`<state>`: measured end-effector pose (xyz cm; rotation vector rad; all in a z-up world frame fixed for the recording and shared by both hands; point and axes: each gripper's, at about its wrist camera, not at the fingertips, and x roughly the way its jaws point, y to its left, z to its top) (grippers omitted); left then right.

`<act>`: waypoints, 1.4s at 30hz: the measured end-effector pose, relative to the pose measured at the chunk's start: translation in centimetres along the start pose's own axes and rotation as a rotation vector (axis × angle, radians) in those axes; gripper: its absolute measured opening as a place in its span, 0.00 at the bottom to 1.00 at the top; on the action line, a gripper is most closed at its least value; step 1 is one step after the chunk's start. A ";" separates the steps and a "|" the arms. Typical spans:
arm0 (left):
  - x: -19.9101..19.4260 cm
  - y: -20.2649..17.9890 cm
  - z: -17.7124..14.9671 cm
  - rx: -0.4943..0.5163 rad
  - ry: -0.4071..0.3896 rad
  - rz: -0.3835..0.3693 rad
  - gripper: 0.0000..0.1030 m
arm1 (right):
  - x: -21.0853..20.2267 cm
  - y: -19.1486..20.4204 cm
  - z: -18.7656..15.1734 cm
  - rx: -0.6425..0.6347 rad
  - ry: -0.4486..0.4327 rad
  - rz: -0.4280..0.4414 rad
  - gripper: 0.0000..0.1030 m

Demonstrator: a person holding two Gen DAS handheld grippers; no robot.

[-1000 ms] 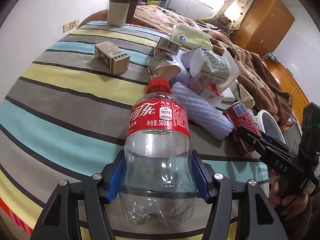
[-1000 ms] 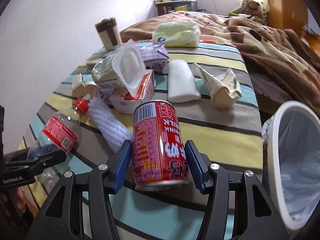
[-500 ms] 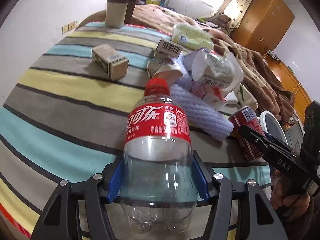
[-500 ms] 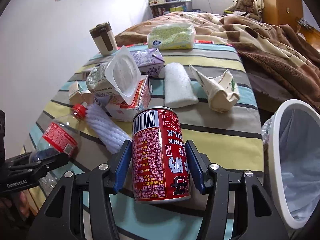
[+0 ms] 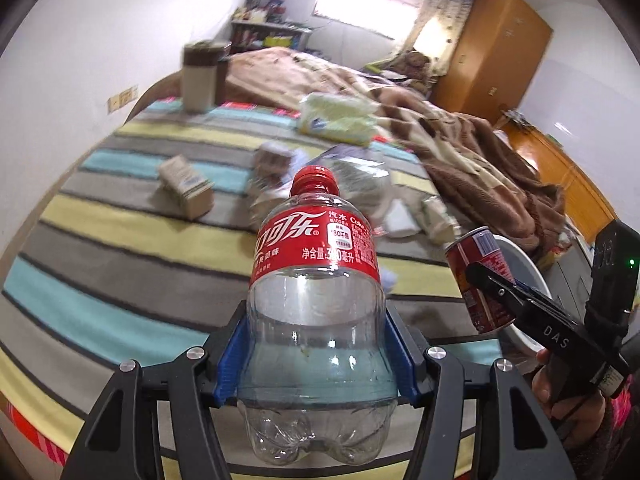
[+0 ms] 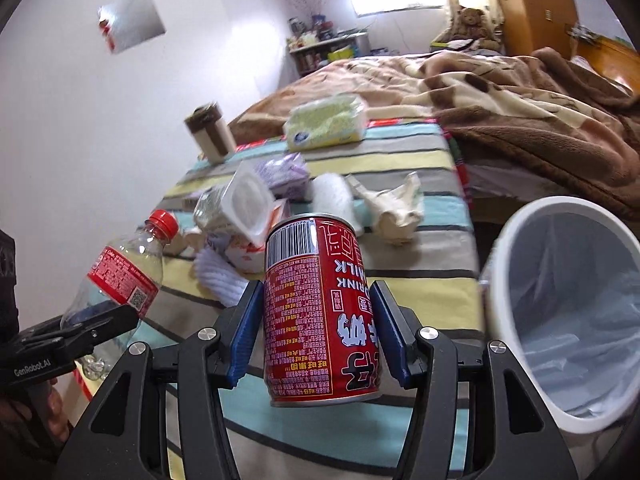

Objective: Collect trash
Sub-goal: 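Lift the bottle and can and carry both toward the white wastebasket, then open both tools over the wastebasket, dropping bottle and can inside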

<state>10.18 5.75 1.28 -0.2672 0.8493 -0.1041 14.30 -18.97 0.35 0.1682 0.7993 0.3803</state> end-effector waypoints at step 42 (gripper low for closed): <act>14.1 -27.3 1.8 0.405 0.209 -0.402 0.60 | -4.7 -18.6 -1.4 0.376 0.008 -0.394 0.55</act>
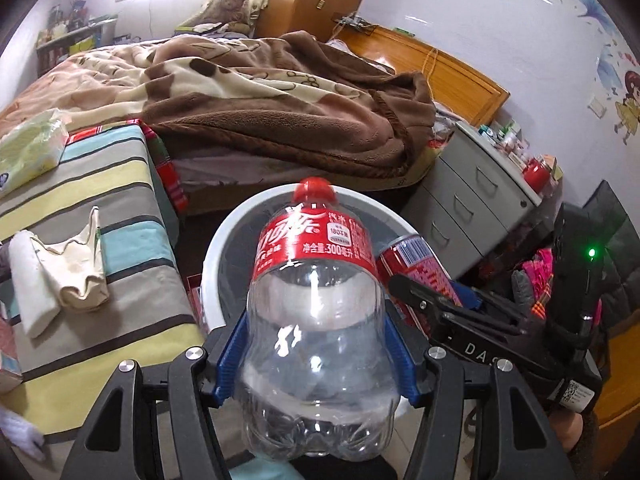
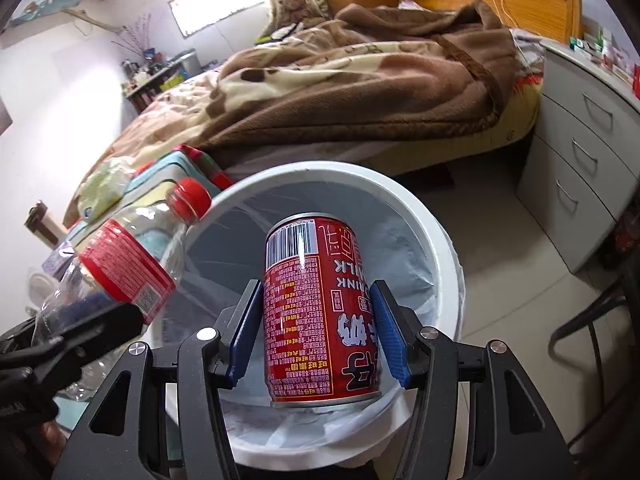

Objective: Collect trash
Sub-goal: 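Open both tools over the wastebasket, dropping bottle and can inside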

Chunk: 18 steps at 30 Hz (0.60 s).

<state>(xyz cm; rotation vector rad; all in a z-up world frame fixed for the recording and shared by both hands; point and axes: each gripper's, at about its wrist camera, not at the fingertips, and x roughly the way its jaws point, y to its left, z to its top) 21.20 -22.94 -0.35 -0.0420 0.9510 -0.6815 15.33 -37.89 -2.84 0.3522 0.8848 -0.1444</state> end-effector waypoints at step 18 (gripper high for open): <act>-3.0 1.6 -0.3 -0.020 -0.063 0.055 0.68 | -1.4 1.3 0.1 0.010 -0.053 0.028 0.71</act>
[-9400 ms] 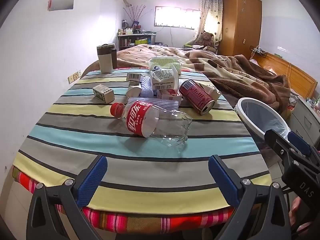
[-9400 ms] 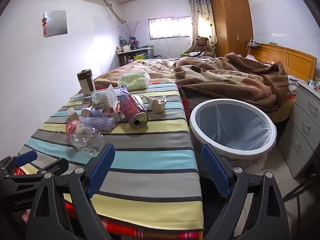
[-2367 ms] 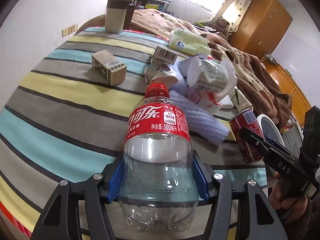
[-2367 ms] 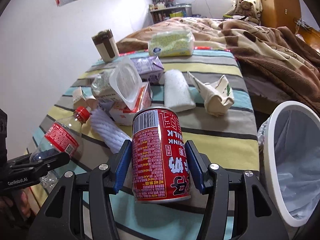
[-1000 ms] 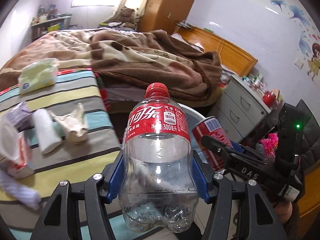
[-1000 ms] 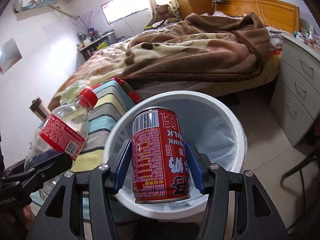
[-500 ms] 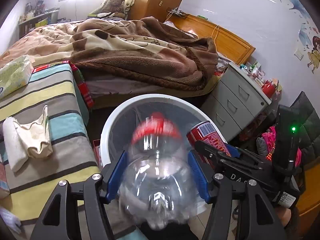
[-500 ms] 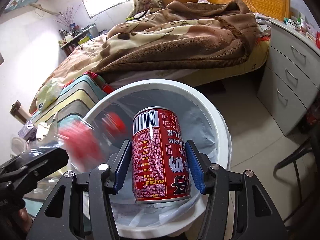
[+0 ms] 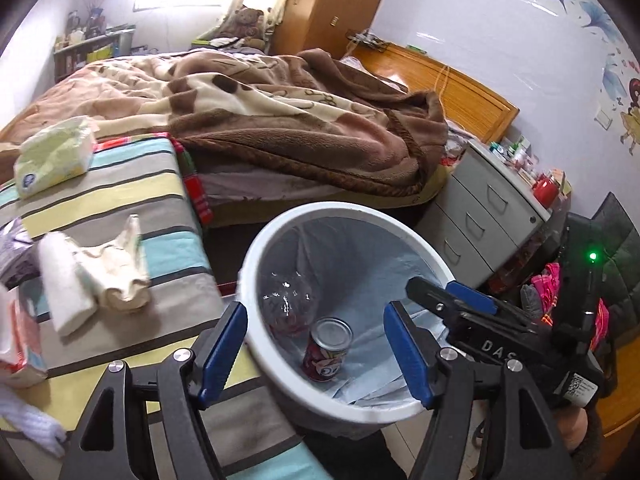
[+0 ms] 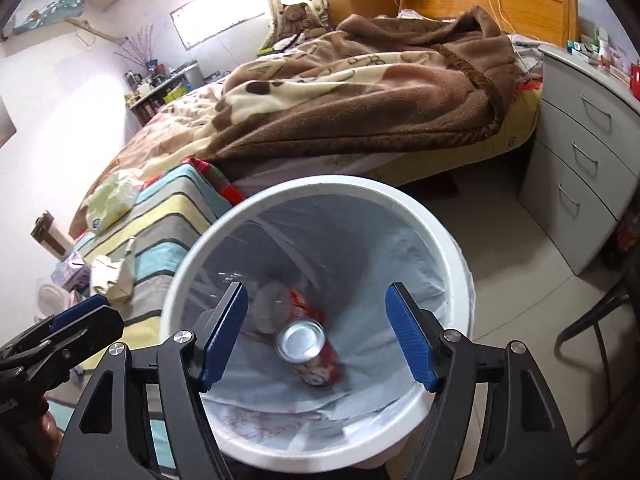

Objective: Collect trash
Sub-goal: 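Open both tools over the wastebasket, dropping bottle and can inside, then move both tools back over the table toward the remaining trash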

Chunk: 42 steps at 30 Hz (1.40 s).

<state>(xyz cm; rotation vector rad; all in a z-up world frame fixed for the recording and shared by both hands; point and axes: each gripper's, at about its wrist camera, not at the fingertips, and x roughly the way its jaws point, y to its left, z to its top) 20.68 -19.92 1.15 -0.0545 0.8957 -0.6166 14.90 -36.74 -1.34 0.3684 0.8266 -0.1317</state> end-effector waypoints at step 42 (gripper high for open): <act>-16.7 26.2 -7.4 -0.465 -0.203 0.448 0.68 | 5.9 16.6 -0.1 -0.277 0.018 0.171 0.71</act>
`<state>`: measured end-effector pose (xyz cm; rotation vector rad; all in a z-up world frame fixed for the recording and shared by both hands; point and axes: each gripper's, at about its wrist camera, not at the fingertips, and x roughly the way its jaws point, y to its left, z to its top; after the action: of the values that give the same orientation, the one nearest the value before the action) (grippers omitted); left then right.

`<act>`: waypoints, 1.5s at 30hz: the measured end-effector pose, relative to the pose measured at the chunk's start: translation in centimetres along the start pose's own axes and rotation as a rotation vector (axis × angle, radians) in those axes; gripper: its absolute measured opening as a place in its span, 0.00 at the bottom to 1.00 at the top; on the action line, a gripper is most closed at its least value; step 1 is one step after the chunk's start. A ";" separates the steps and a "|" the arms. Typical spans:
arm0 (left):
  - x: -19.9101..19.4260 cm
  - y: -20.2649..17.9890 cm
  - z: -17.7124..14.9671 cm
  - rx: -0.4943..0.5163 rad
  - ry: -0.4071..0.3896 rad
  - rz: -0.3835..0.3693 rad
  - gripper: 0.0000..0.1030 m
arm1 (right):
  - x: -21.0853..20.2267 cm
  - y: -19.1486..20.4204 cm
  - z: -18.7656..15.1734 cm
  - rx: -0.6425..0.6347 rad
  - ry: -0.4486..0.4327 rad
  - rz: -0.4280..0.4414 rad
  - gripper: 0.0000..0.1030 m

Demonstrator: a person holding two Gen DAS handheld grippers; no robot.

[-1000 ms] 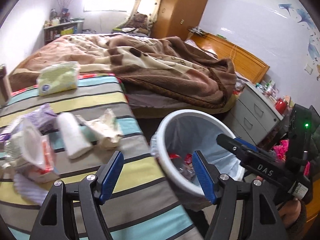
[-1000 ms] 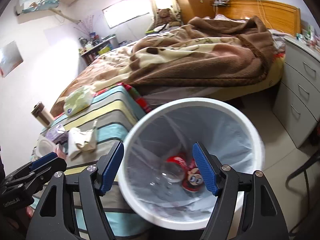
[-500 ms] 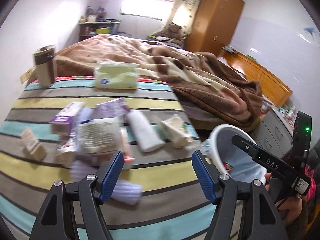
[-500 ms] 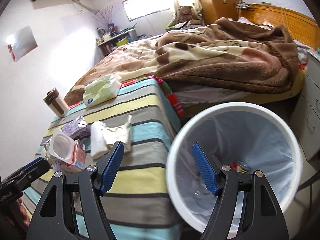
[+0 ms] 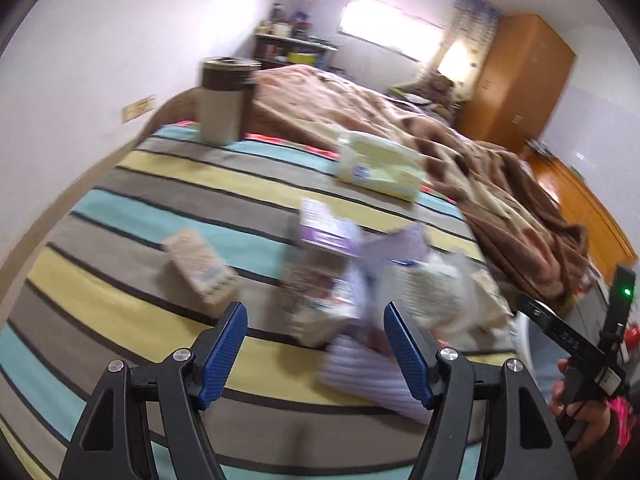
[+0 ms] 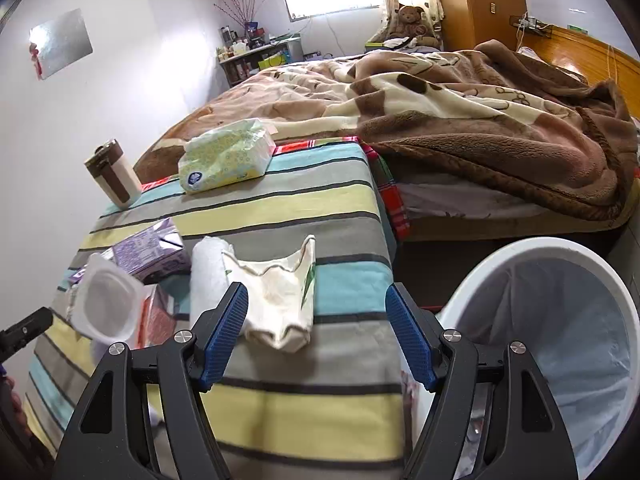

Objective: Collect trash
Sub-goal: 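Move both tools back over the table toward the remaining trash, then grasp the white medicine box with left tool while right tool grasps the paper cup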

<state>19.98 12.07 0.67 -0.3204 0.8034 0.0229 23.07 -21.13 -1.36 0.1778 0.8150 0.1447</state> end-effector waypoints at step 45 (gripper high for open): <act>6.3 6.5 1.6 -0.158 0.093 0.108 0.38 | 2.7 2.4 -0.3 -0.019 0.080 0.097 0.19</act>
<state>24.55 18.05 -4.53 -0.4290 0.9134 0.1745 24.53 -18.20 -2.97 0.1951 0.8844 0.2518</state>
